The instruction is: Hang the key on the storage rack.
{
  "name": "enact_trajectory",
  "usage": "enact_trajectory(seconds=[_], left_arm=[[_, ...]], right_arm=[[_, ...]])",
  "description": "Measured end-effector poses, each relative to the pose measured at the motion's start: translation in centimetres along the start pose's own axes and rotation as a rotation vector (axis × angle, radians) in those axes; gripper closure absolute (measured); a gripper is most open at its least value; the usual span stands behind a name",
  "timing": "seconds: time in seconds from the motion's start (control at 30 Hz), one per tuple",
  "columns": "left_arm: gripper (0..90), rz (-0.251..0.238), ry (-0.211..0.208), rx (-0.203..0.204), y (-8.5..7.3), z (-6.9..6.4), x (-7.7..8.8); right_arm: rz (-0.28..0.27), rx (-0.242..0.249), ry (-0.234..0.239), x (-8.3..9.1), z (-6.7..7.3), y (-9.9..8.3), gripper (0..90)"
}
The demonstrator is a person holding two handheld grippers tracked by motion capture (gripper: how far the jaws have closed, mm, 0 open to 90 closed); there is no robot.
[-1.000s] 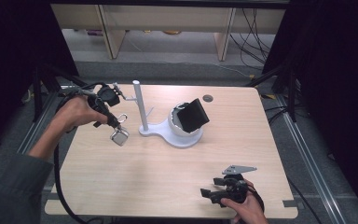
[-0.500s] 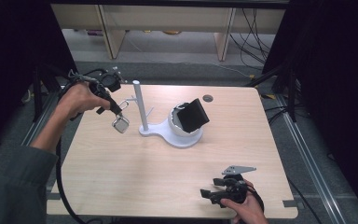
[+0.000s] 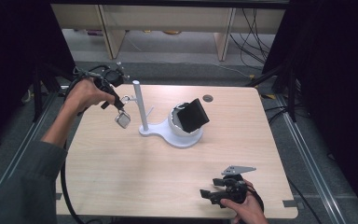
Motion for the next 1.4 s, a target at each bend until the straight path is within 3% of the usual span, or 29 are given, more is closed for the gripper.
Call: enact_trajectory(seconds=[0.5, 0.93, 1.27, 1.4], left_arm=[[74.9, -0.013, -0.005, 0.034, 0.2, 0.3, -0.8], [74.9, 0.009, -0.015, 0.009, 0.6, -0.1, -1.8], [74.9, -0.016, -0.015, 0.026, 0.5, 0.0, -2.5], [74.9, -0.029, -0.015, 0.032, 0.5, 0.0, -2.8]], right_arm=[[-0.004, 0.003, 0.002, 0.0, 0.0, 0.1, 23.5], [-0.004, 0.006, 0.001, 0.1, 0.1, 0.1, 23.5], [0.006, -0.01, 0.002, 0.0, 0.2, 0.0, 23.5], [0.001, 0.005, 0.004, 0.0, 0.1, 0.0, 23.5]])
Point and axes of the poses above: each handheld gripper's, and its own axes: x roughly backward along the jaws, y roughly out of its top, z roughly to its left, the point moved 4 cm from there along -x, roughly forward along the jaws, and after that the axes turned 9 degrees about -z, right-handed, at the moved point
